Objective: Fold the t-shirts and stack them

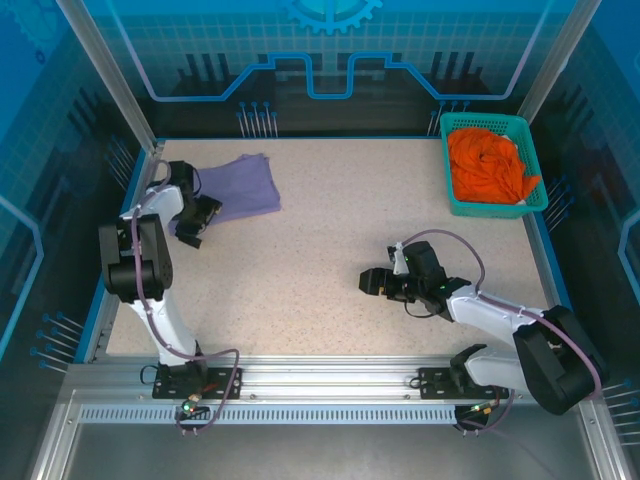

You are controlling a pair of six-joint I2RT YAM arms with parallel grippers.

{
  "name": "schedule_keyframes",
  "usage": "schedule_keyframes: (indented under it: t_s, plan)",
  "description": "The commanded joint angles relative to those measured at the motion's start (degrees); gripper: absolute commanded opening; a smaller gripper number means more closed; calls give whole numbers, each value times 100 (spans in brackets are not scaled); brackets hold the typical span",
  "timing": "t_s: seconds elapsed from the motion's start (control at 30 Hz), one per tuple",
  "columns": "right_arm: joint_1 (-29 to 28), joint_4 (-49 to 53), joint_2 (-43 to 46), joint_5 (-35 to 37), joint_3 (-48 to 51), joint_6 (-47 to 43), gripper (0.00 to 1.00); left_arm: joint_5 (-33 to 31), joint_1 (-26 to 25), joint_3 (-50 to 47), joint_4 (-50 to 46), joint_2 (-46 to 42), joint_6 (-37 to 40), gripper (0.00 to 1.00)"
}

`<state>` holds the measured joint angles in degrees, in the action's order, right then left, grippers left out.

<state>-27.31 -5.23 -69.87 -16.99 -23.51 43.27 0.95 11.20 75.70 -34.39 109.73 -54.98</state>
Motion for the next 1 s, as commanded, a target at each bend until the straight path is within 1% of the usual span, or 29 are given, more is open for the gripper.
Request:
schedule_keyframes:
  t_s: [0.0, 0.1, 0.2, 0.5, 0.7, 0.97]
  plan:
    - [50, -118, 70, -85, 61, -11, 74, 213, 127, 42, 509, 209, -241, 93]
    - [51, -126, 67, -85, 65, -22, 74, 286, 248, 99, 873, 480, -147, 95]
    - [50, -127, 61, -94, 64, -22, 74, 353, 328, 412, 853, 823, -15, 95]
    - [59, -163, -7, -112, 36, -25, 74, 104, 389, 1997, 128, 1745, 778, 96]
    - [58, -162, -74, -122, 4, -19, 74, 259, 494, 3017, -136, 2369, 862, 96]
    - [66, -158, -139, -112, -31, -2, 74, 248, 541, 4574, -836, 3115, 1135, 96]
